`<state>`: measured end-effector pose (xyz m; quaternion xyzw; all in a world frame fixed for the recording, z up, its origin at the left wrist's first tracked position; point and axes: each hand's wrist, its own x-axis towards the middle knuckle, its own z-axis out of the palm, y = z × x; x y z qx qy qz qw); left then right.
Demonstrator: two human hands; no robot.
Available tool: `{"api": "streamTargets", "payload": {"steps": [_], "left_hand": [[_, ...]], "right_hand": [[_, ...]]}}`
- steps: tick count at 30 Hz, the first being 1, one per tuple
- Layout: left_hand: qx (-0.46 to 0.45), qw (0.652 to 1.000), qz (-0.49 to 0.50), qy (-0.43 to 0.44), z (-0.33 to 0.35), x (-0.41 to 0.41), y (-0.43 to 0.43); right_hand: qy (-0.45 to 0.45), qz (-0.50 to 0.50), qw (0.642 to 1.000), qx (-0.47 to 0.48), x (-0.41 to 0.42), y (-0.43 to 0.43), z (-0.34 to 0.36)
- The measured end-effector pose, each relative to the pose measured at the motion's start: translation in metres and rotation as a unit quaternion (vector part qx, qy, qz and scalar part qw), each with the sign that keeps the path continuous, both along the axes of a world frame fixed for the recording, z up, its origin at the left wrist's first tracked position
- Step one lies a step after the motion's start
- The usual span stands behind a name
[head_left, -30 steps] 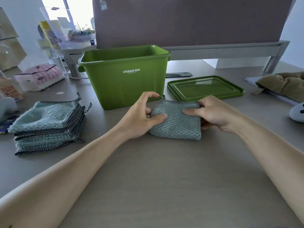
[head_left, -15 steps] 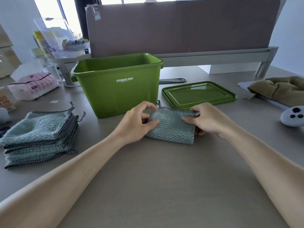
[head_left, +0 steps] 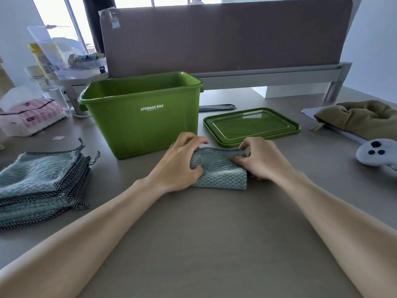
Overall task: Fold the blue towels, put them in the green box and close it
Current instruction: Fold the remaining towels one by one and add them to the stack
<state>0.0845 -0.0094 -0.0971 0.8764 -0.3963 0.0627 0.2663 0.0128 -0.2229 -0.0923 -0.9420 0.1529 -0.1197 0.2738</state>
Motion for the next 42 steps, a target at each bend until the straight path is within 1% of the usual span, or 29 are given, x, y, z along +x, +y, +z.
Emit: {"api": "streamTargets", "payload": {"steps": [2, 3, 5, 7, 9, 10, 11, 13, 15, 16, 18, 20, 22, 24, 25, 27, 30, 32, 34, 36, 37, 39, 40, 42], "left_hand": [[0.062, 0.997, -0.017, -0.038, 0.001, -0.004, -0.004], [0.092, 0.995, -0.03, -0.038, 0.001, -0.005, -0.005], [0.14, 0.989, -0.046, -0.006, 0.0, -0.005, -0.005], [0.182, 0.982, -0.04, 0.021, -0.002, -0.003, -0.001], [0.217, 0.975, -0.033, 0.024, -0.002, -0.003, 0.001], [0.232, 0.972, -0.032, 0.021, -0.002, -0.003, 0.002], [0.244, 0.969, -0.03, 0.017, -0.002, -0.004, 0.001], [0.259, 0.966, -0.025, 0.009, -0.002, -0.005, 0.001], [0.274, 0.961, -0.017, 0.013, -0.001, -0.005, 0.001], [0.284, 0.959, -0.015, 0.019, -0.001, -0.005, 0.002], [0.292, 0.956, -0.013, 0.03, 0.0, -0.003, 0.003], [0.283, 0.958, -0.012, 0.042, -0.001, 0.001, 0.006], [0.246, 0.969, -0.027, 0.026, -0.002, 0.004, 0.013], [0.167, 0.982, -0.085, -0.031, -0.003, 0.002, 0.021], [0.131, 0.983, -0.119, -0.056, -0.002, 0.0, 0.025], [0.089, 0.979, -0.162, -0.087, -0.001, -0.003, 0.029], [0.068, 0.979, -0.156, -0.112, 0.0, -0.004, 0.03], [0.061, 0.982, -0.14, -0.113, -0.001, -0.005, 0.028], [0.014, 0.989, -0.118, -0.084, 0.0, -0.008, 0.026], [-0.078, 0.993, -0.083, -0.017, 0.005, -0.01, 0.025], [-0.125, 0.99, -0.066, 0.02, 0.009, -0.011, 0.025], [-0.201, 0.974, -0.045, 0.095, 0.018, -0.012, 0.026], [-0.236, 0.962, -0.032, 0.131, 0.023, -0.012, 0.027], [-0.312, 0.926, -0.01, 0.212, 0.03, -0.013, 0.031]], "right_hand": [[-0.007, -0.004, 0.999, -0.042, 0.002, 0.0, -0.002], [-0.01, -0.007, 0.999, -0.049, 0.002, 0.001, -0.002], [-0.023, -0.018, 0.998, -0.058, 0.001, 0.001, -0.001], [-0.072, -0.019, 0.994, -0.076, -0.002, -0.001, 0.005], [-0.138, 0.041, 0.987, -0.068, -0.007, -0.002, 0.014], [-0.145, 0.094, 0.983, -0.06, -0.01, 0.0, 0.019], [-0.12, 0.149, 0.98, -0.06, -0.012, 0.003, 0.021], [0.005, 0.227, 0.97, -0.093, -0.014, 0.008, 0.02], [0.132, 0.247, 0.949, -0.147, -0.012, 0.007, 0.011], [0.174, 0.246, 0.94, -0.16, -0.011, 0.005, 0.008], [0.215, 0.237, 0.933, -0.162, -0.009, 0.001, 0.006], [0.235, 0.235, 0.928, -0.17, -0.01, 0.002, 0.006], [0.247, 0.235, 0.923, -0.177, -0.01, 0.003, 0.007], [0.25, 0.237, 0.922, -0.176, -0.01, 0.003, 0.006], [0.248, 0.238, 0.923, -0.175, -0.01, 0.003, 0.006], [0.245, 0.238, 0.924, -0.173, -0.011, 0.002, 0.006], [0.233, 0.238, 0.926, -0.178, -0.012, 0.002, 0.003], [0.203, 0.247, 0.934, -0.157, -0.013, 0.001, 0.003], [0.144, 0.275, 0.945, -0.101, -0.013, 0.001, 0.005], [0.081, 0.313, 0.945, -0.048, -0.016, 0.004, 0.009], [0.059, 0.321, 0.945, -0.023, -0.016, 0.005, 0.01], [0.006, 0.315, 0.948, 0.054, -0.016, 0.012, 0.01], [-0.034, 0.303, 0.947, 0.1, -0.015, 0.017, 0.009], [-0.104, 0.25, 0.946, 0.177, -0.012, 0.029, 0.011]]}}
